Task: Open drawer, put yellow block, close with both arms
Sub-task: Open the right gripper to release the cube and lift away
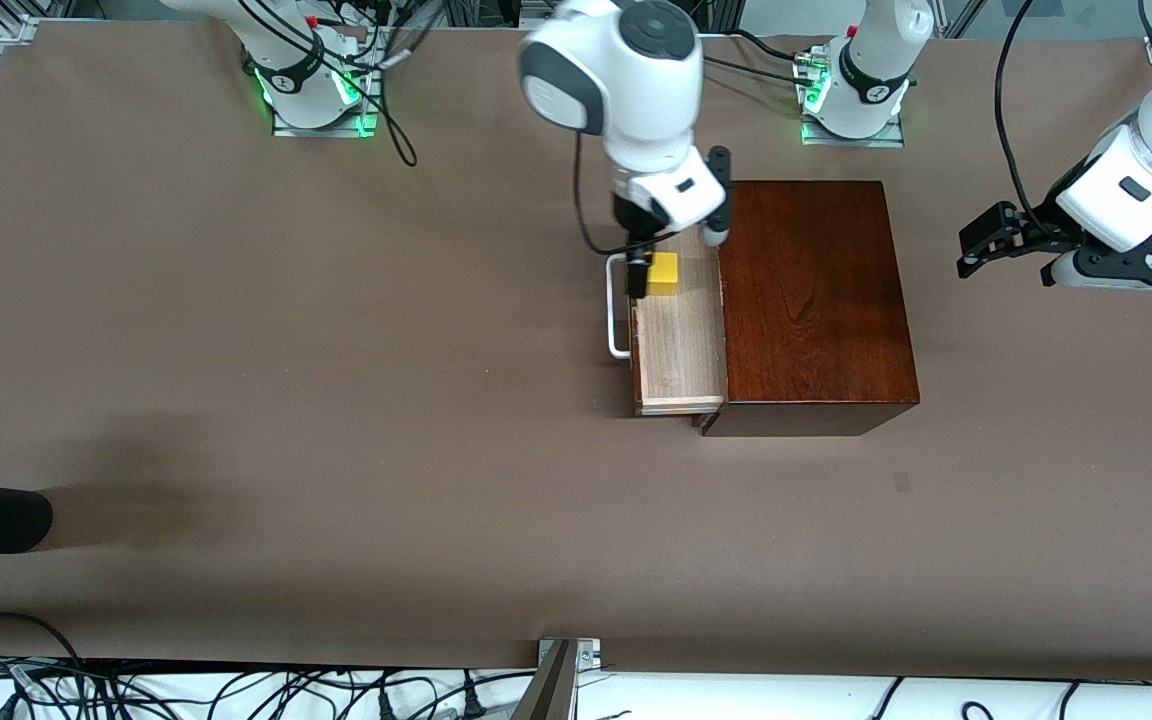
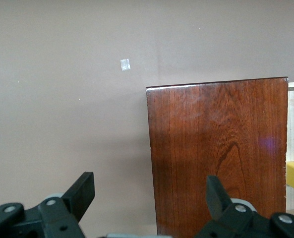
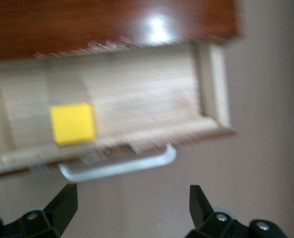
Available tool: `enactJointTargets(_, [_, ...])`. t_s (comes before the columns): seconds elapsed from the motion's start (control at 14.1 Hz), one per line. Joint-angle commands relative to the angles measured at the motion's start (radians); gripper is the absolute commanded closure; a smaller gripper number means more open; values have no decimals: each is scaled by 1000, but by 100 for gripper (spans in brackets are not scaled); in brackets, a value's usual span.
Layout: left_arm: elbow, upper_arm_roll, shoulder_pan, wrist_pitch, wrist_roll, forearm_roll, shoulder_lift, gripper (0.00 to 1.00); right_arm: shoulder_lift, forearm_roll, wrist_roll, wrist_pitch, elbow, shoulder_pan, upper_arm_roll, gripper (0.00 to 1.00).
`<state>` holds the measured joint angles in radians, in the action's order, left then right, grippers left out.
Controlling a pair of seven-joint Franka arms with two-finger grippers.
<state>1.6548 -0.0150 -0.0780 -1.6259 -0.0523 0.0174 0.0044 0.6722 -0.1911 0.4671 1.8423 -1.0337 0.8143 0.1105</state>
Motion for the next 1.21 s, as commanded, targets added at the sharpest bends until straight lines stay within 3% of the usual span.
enactJointTargets(0.0, [0, 1, 0, -2, 17, -25, -7, 0, -75, 47, 2, -29, -16, -124, 9, 0])
enactJointTargets(0.28, [0, -6, -13, 41, 20, -83, -6, 0, -182, 151, 8, -46, -17, -321, 6, 0])
enactJointTargets(0.5, [0, -22, -20, 87, 226, -128, 14, 0, -245, 180, 5, -132, -23, -455, 0, 0])
enactJointTargets(0.64, [-1, -68, -26, 90, 363, -129, 46, 0, -298, 211, -4, -202, -48, -497, -29, 0])
enactJointTargets(0.78, [-1, -156, -29, 103, 387, -157, 63, 0, -354, 232, -7, -305, -60, -503, -87, 0])
enactJointTargets(0.85, [-3, -222, -31, 119, 385, -171, 77, 0, -406, 258, -7, -325, -112, -503, -121, 0])
enactJointTargets(1.0, [-73, -311, -49, 126, 384, -209, 136, 0, -558, 294, -7, -299, -323, -504, -184, 0])
enactJointTargets(1.14, [-144, -339, -81, 126, 387, -221, 233, 0, -684, 289, -71, -258, -496, -504, -209, 0])
